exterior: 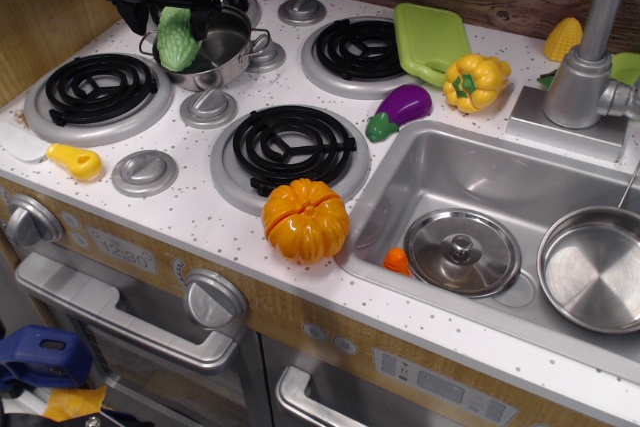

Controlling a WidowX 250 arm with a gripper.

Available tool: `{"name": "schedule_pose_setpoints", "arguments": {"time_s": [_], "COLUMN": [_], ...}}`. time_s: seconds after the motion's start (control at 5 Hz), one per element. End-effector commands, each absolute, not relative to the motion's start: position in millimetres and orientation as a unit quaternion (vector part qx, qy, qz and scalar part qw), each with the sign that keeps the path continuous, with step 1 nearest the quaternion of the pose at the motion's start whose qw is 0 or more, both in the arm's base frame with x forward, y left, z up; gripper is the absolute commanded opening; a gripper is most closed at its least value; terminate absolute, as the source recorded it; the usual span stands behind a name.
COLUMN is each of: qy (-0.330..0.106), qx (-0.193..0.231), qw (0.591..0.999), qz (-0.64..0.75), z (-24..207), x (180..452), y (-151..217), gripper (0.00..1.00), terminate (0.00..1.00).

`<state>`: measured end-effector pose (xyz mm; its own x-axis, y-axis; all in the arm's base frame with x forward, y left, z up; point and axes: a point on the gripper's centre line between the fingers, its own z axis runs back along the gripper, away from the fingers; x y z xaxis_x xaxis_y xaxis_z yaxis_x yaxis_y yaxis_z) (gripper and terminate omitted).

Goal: Put green squash in pot or pan

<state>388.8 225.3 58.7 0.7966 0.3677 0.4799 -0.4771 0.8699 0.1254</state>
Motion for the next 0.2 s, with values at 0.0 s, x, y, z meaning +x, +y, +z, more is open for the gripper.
{"name": "schedule_pose_setpoints", "arguments": {"time_s": [0.0], "qy": [-0.256], "qx": [0.13], "qw": [0.931], "qz": [0.227], "z": [85.0], "x": [390.7], "y": [231.0], "gripper": [1.0], "terminate": [1.0]}}
